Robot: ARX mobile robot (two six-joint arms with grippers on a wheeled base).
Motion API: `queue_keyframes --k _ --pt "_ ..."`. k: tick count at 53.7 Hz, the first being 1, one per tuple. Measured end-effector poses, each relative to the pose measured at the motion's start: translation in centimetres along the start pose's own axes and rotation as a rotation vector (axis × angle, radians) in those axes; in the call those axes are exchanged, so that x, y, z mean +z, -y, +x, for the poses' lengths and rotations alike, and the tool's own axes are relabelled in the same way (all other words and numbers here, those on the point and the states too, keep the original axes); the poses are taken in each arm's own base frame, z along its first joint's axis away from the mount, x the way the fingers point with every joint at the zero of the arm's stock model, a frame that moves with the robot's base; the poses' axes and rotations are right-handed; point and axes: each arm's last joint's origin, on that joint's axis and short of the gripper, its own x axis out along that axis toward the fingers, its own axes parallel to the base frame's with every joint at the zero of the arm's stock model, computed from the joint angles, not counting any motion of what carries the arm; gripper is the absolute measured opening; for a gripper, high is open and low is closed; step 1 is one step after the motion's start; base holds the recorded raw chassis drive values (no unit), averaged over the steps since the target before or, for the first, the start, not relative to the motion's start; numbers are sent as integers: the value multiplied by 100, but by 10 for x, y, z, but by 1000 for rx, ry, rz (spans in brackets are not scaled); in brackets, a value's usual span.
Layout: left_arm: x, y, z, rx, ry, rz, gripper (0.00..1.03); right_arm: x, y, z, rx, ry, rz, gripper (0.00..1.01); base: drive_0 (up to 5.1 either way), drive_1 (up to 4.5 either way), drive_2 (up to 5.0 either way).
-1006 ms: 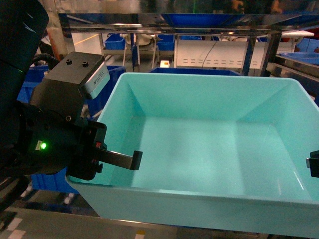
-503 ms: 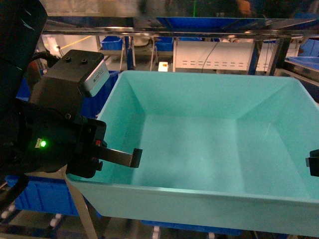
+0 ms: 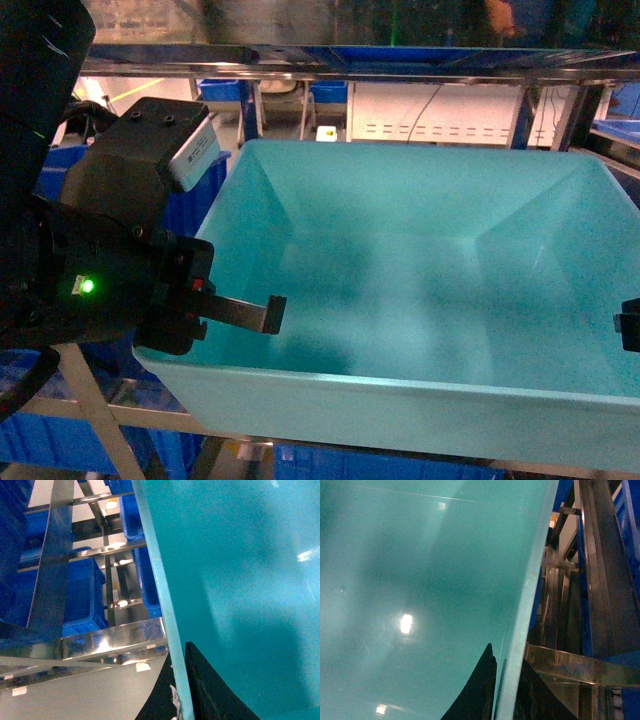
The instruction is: Organize blue bins on left shelf correctly
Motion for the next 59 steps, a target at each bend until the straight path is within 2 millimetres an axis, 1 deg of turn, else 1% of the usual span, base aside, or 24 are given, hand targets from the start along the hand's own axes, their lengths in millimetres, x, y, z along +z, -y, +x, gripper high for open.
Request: queue_keyframes --k 5,12,13,14,15,33,43,47,55,59 --pt "0 1 0 -7 -13 3 2 -2 1 2 11 -35 7 7 0 0 0" --pt "-4 3 13 -3 -54 9 2 -7 3 18 22 -80 4 7 0 0 0" --pt "-6 3 16 -4 -67 7 2 -8 3 21 22 -88 0 7 0 0 0" --pt "-10 3 28 -20 -114 -9 2 -14 3 31 31 -127 -11 7 0 0 0" --pt "-11 2 32 -18 -121 -13 2 -16 3 36 33 -130 -16 7 0 0 0" --pt "-11 -1 54 -30 -162 -35 2 -16 -2 64 55 -162 -66 7 0 0 0" --pt "-22 -1 68 -24 -202 -39 2 -21 -4 80 59 -204 -76 7 0 0 0" --pt "-23 -1 70 -24 -197 -39 2 -19 -4 82 51 -177 -80 7 0 0 0" --pt "-15 -1 71 -15 -152 -40 2 -9 -5 81 46 -119 -87 7 0 0 0" --pt "-15 -1 71 -13 -151 -41 2 -7 -5 81 45 -112 -94 7 0 0 0"
